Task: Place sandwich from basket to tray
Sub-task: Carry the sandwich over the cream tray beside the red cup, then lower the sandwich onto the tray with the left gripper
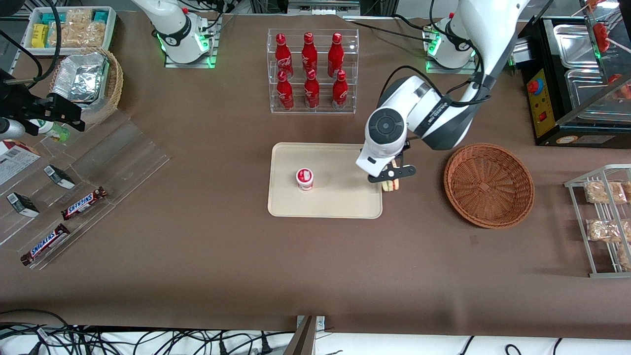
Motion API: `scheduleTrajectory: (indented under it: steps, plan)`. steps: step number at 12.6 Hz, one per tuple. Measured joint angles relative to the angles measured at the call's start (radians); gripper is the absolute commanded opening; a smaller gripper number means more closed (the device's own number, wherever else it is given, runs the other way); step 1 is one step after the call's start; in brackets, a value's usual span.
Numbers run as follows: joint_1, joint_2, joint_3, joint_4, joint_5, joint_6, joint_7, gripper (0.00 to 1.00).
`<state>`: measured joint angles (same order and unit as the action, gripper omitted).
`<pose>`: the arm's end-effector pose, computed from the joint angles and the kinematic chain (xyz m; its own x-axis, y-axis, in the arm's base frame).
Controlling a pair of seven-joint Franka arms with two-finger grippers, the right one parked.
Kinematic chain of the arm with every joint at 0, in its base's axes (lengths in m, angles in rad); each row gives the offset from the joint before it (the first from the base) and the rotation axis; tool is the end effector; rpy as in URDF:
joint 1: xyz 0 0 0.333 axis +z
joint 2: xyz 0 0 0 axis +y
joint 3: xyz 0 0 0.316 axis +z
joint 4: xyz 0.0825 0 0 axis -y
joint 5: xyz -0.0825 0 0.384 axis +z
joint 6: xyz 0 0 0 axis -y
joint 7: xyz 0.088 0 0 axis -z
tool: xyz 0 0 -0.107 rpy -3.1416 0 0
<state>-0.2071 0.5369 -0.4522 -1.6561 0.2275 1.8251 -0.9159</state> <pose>0.5334 -0.3528 0.3014 0.9564 0.2027 -0.2102 0.1561 -0.9632 -0.2188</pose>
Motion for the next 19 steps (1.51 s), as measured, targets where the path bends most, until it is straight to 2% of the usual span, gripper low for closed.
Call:
scheduleTrajectory:
  steps: [7, 12, 19]
  plan:
    - [-0.101, 0.078, 0.001, 0.101, 0.061, 0.011, -0.089, 0.37]
    - [-0.109, 0.125, 0.007, 0.116, 0.102, 0.011, -0.096, 0.37]
    - [-0.116, 0.153, 0.007, 0.137, 0.104, 0.005, -0.094, 0.36]
